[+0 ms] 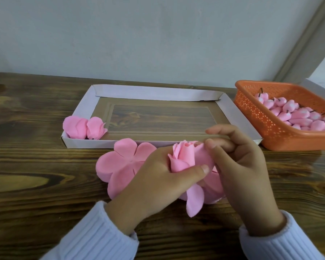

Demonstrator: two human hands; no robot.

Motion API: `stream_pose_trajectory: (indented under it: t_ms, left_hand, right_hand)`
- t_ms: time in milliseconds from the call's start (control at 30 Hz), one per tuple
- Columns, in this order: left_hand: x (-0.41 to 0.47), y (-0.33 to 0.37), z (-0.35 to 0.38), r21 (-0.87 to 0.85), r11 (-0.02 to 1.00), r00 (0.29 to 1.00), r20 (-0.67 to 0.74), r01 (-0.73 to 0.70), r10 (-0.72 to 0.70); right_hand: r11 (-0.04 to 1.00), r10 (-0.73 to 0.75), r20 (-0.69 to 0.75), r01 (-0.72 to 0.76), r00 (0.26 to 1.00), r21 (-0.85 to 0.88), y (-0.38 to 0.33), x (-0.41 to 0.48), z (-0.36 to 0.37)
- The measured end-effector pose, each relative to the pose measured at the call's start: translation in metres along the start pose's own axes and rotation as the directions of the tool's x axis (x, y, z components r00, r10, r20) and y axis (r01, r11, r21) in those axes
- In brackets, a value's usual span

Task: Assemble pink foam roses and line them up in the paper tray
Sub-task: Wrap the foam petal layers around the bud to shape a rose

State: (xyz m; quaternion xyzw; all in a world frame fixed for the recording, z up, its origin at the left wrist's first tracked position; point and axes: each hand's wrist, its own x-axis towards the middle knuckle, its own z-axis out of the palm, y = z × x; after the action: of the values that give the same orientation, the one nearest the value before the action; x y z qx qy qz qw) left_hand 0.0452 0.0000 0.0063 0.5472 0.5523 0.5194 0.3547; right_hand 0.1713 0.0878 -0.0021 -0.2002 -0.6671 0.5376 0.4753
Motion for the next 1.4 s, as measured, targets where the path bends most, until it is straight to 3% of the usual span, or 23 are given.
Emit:
stream_pose_trajectory:
  t_ms: [433,500,600,733,800,967,1067,1200,1400]
  left_hand:
    - [0.003,-0.012,0.003,-0.216,0.976,0.998,0.061,0.016,-0.003]
    - [0.003,-0.013,0.005,-0.319,0.947,1.0,0.014,0.029,-0.026]
    - [0.004,-0.013,0.004,-0.494,0.87,0.976,-0.193,-0.006,-0.103]
    - [0.007,-0.011,-0.001,-0.545,0.836,0.899,-0.396,-0.066,-0.188]
    - [0.008,-0.01,-0.001,-0.579,0.815,0.884,-0.4,-0.039,-0.242]
    - [0.009,-0.011,0.003,-0.67,0.742,0.922,-0.292,-0.007,-0.255]
    - [0.008,-0.012,0.005,-0.619,0.784,0.913,-0.346,-0.048,-0.217]
    - [0.006,-0.011,0.01,-0.28,0.951,0.856,-0.516,-0.127,-0.038]
    - [0.003,-0.006,0.011,-0.162,0.981,0.868,-0.496,-0.11,0.015]
  right_hand:
    - [0.97,-0.092,0.008,0.091,0.996,-0.227,-0.002,-0.003,0.007]
    - [0.983,-0.068,0.01,0.069,0.998,-0.168,-0.001,-0.003,0.008]
    - [0.996,-0.001,0.04,0.005,0.999,-0.086,-0.001,-0.003,0.008]
    - [0.944,0.074,0.182,-0.01,0.98,-0.33,0.001,-0.005,0.01]
    - [0.917,0.091,0.218,0.004,0.972,-0.398,0.002,-0.007,0.013]
    - [0.953,0.084,0.21,-0.017,0.974,-0.302,0.002,-0.008,0.015]
    - [0.961,0.023,0.161,0.023,0.987,-0.277,0.0,-0.008,0.016]
    - [0.883,-0.167,0.099,0.194,0.981,-0.428,-0.001,-0.01,0.016]
    - [0.823,-0.31,0.041,0.29,0.95,-0.488,0.0,-0.01,0.014]
